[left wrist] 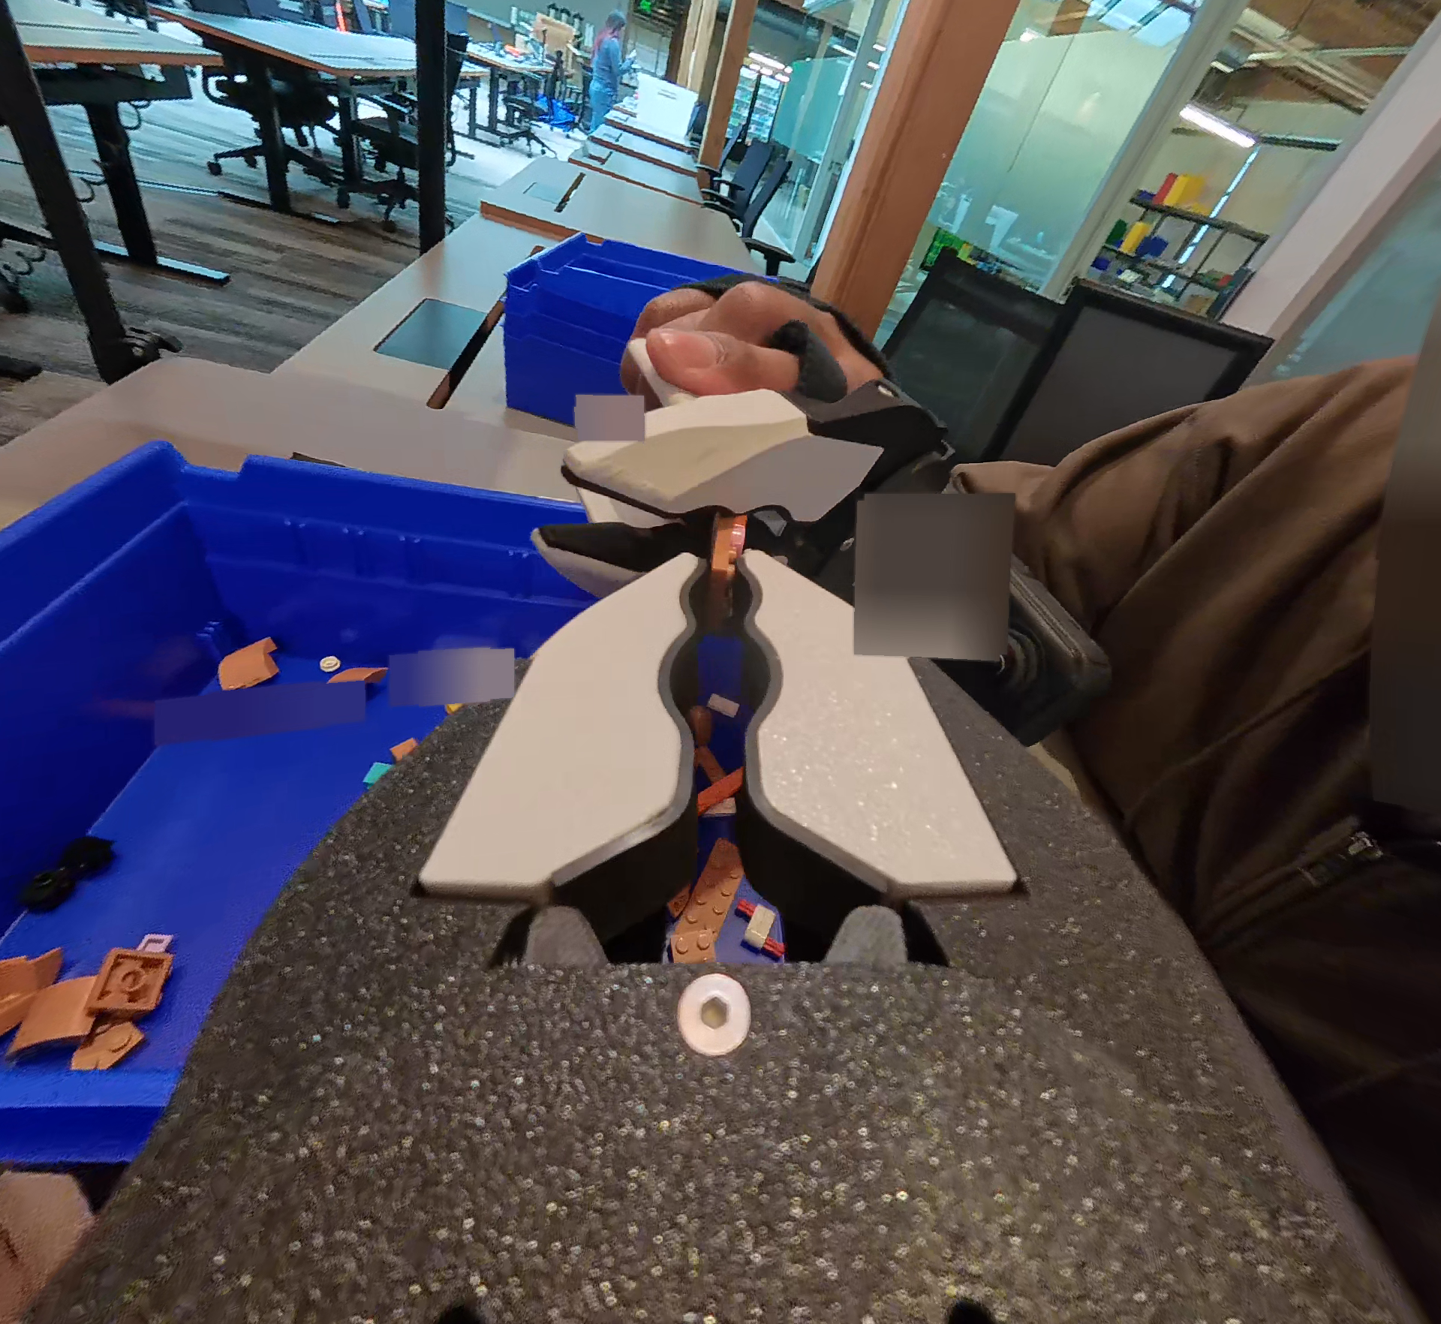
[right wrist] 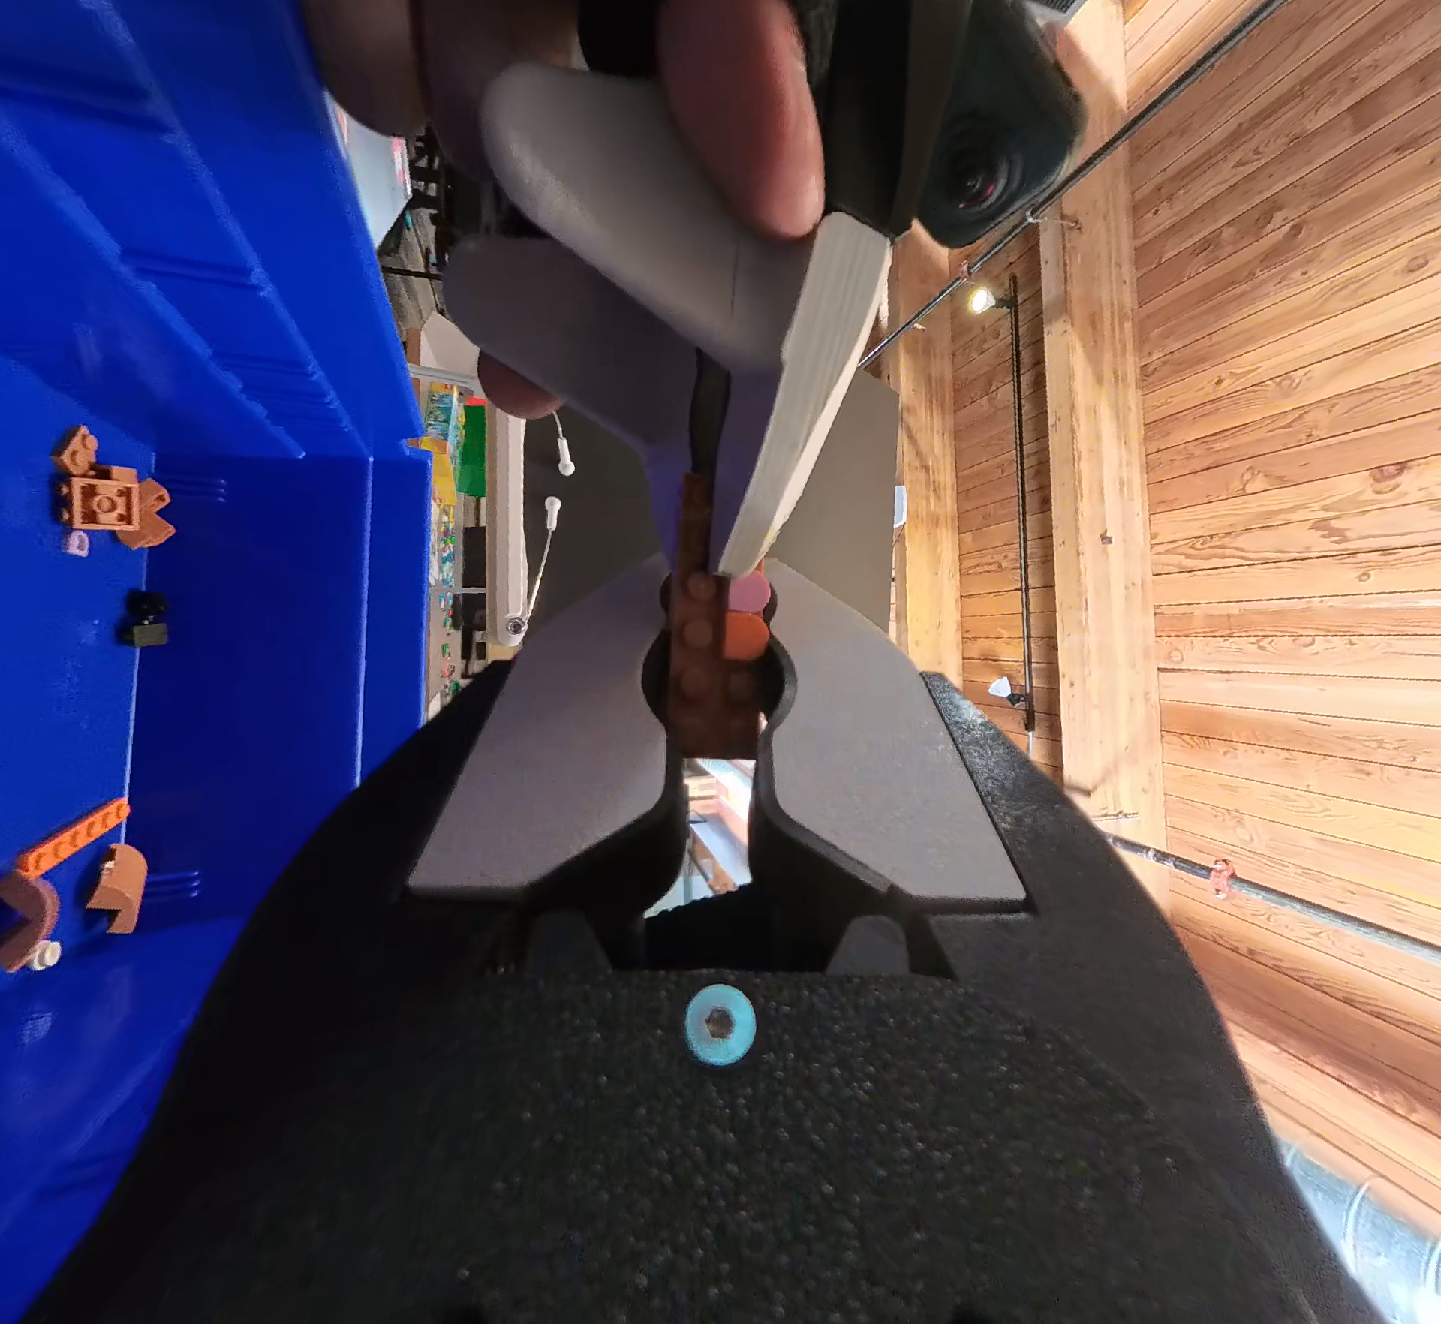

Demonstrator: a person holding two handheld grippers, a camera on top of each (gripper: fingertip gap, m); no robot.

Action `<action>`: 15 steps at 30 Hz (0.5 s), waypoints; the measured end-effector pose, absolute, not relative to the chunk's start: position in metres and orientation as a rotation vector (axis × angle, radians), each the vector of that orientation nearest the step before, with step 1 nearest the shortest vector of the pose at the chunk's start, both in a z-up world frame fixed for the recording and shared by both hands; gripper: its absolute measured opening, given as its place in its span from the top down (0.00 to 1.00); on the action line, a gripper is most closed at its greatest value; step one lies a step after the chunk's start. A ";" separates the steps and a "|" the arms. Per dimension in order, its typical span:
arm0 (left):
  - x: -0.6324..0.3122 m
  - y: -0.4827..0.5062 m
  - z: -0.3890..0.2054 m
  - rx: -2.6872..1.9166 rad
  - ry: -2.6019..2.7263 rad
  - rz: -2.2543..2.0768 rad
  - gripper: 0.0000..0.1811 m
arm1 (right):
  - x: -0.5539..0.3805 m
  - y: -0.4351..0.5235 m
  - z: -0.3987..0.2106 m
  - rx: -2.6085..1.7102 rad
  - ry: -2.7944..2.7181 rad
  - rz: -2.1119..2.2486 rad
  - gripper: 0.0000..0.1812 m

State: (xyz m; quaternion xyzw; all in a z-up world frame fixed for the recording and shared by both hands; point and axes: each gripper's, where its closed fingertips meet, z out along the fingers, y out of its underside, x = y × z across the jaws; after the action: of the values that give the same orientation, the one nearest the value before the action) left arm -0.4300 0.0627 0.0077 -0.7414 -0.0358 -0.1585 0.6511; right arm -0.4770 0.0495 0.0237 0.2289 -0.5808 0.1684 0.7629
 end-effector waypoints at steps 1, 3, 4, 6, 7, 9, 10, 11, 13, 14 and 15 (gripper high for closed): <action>-0.430 0.062 0.008 -1.680 -0.080 -0.371 0.97 | -0.476 0.049 0.024 0.501 -1.257 0.365 0.93; -0.429 0.062 0.008 -1.682 -0.086 -0.395 0.97 | -0.475 0.048 0.024 0.513 -1.243 0.359 0.93; -0.428 0.062 0.007 -1.682 -0.090 -0.403 0.97 | -0.475 0.048 0.025 0.519 -1.236 0.353 0.93; -0.429 0.062 0.007 -1.684 -0.099 -0.416 0.97 | -0.474 0.048 0.025 0.529 -1.218 0.335 0.93; -0.428 0.062 0.007 -1.686 -0.106 -0.424 0.97 | -0.474 0.048 0.025 0.537 -1.206 0.325 0.93; -0.428 0.062 0.006 -1.690 -0.112 -0.429 0.97 | -0.474 0.048 0.026 0.545 -1.193 0.313 0.93; -0.428 0.062 0.006 -1.690 -0.117 -0.435 0.97 | -0.474 0.048 0.026 0.550 -1.184 0.305 0.93; -0.428 0.062 0.006 -1.691 -0.123 -0.441 0.97 | -0.473 0.048 0.026 0.557 -1.172 0.295 0.93; -0.429 0.063 0.006 -1.695 -0.132 -0.445 0.97 | -0.473 0.049 0.027 0.567 -1.151 0.275 0.93; -0.429 0.063 0.006 -1.694 -0.131 -0.445 0.96 | -0.473 0.049 0.027 0.572 -1.137 0.263 0.93; -0.428 0.063 0.006 -1.695 -0.132 -0.448 0.96 | -0.473 0.049 0.028 0.579 -1.121 0.252 0.93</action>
State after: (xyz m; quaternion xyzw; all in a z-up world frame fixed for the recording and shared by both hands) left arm -0.4285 0.0629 0.0056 -0.7423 -0.0578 -0.1962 0.6380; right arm -0.4725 0.0488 0.0281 0.2700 -0.5225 0.1174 0.8002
